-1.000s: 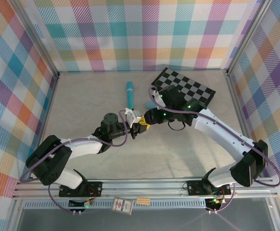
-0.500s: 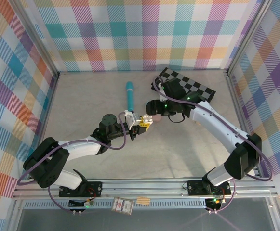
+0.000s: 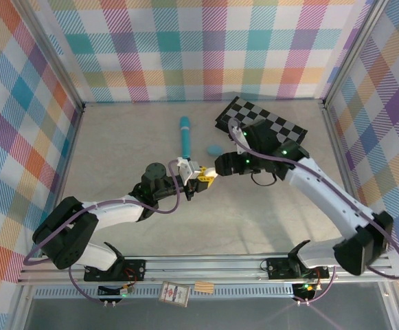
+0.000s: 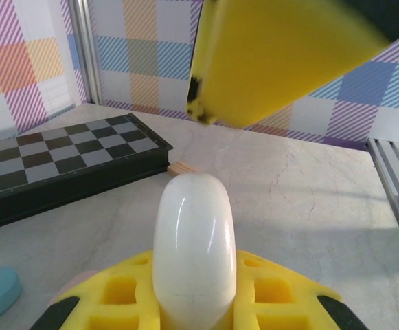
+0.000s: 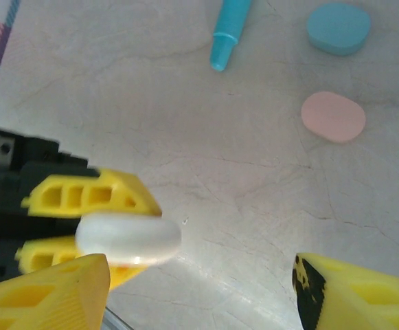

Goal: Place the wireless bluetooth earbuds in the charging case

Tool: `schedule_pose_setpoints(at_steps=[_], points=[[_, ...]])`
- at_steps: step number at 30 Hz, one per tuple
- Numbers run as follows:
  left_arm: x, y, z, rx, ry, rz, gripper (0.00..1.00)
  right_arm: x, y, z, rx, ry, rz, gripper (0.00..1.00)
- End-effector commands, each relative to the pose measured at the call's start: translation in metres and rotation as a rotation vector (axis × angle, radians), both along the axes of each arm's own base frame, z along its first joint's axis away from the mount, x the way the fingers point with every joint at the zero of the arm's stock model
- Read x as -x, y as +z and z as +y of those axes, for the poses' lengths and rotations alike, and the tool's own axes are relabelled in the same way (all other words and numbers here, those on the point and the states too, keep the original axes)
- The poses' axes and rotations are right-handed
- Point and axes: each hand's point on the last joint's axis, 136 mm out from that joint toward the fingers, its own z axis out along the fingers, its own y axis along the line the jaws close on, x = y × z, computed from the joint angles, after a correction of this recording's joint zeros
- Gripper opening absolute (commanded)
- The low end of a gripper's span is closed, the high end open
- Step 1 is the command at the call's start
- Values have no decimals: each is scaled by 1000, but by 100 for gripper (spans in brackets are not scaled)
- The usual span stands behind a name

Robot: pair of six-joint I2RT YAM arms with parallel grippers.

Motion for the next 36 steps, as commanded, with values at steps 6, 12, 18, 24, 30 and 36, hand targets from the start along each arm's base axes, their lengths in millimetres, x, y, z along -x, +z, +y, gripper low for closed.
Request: schedule_pose_setpoints(at_steps=[6, 12, 18, 24, 30, 36], points=[[37, 24, -2, 20, -240, -17, 0, 44, 38, 11, -18, 542, -545, 77], [57, 35, -3, 39, -349, -14, 0, 75, 34, 20, -19, 844, -628, 70], [63, 43, -2, 53, -376, -17, 0, 81, 29, 33, -65, 957, -578, 52], [63, 49, -3, 75, -383, -14, 0, 76, 22, 42, -83, 980, -579, 45], [62, 52, -4, 95, -387, -10, 0, 71, 16, 43, -53, 979, -577, 34], [62, 56, -4, 113, -387, -15, 0, 68, 14, 41, -34, 965, -586, 25]])
